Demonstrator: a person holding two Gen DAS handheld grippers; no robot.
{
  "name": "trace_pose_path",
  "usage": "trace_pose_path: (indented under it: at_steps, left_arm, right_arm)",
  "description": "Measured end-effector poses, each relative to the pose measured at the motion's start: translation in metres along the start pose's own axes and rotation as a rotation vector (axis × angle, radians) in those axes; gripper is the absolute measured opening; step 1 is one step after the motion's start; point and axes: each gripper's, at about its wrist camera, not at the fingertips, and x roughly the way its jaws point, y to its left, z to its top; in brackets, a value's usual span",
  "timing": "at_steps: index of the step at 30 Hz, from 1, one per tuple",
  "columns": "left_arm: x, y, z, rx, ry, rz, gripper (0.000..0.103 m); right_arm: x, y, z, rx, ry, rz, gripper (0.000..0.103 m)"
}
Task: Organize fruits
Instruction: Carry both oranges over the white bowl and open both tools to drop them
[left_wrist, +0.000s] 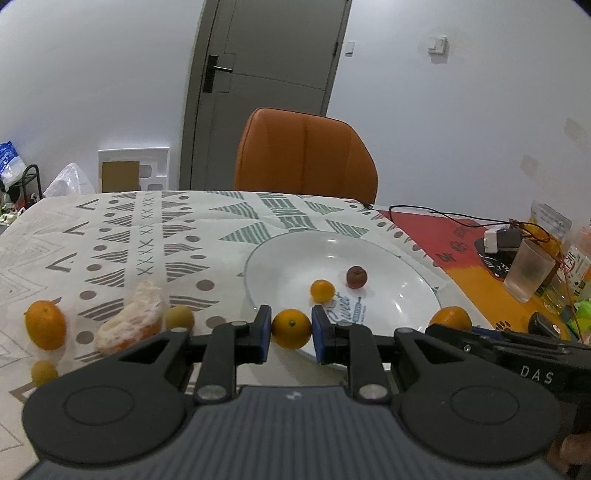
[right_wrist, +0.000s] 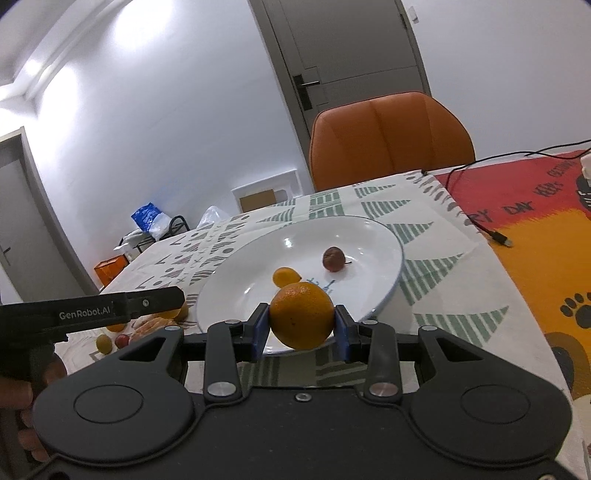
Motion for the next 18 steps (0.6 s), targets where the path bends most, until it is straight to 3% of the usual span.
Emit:
trace_pose_path:
  at_steps: [10,13,18]
  left_arm:
    - [0.007,-0.011,0.002,0.015,0.005,-0.001,0.022]
    - [0.009,-0.013,0.002,0.02,0.006,-0.001,0.022]
    - [0.012,-0.014,0.004,0.019,0.007,-0.002,0.022]
  right_arm:
    - [0.002,-0.004,0.004,0.004,-0.017,0.009,0.035]
    - [0.003,-0.003,0.005,0.01,-0.026,0.008,0.041]
    - [-0.004,-0.005,0.007,0.009,-0.043,0.004,0.041]
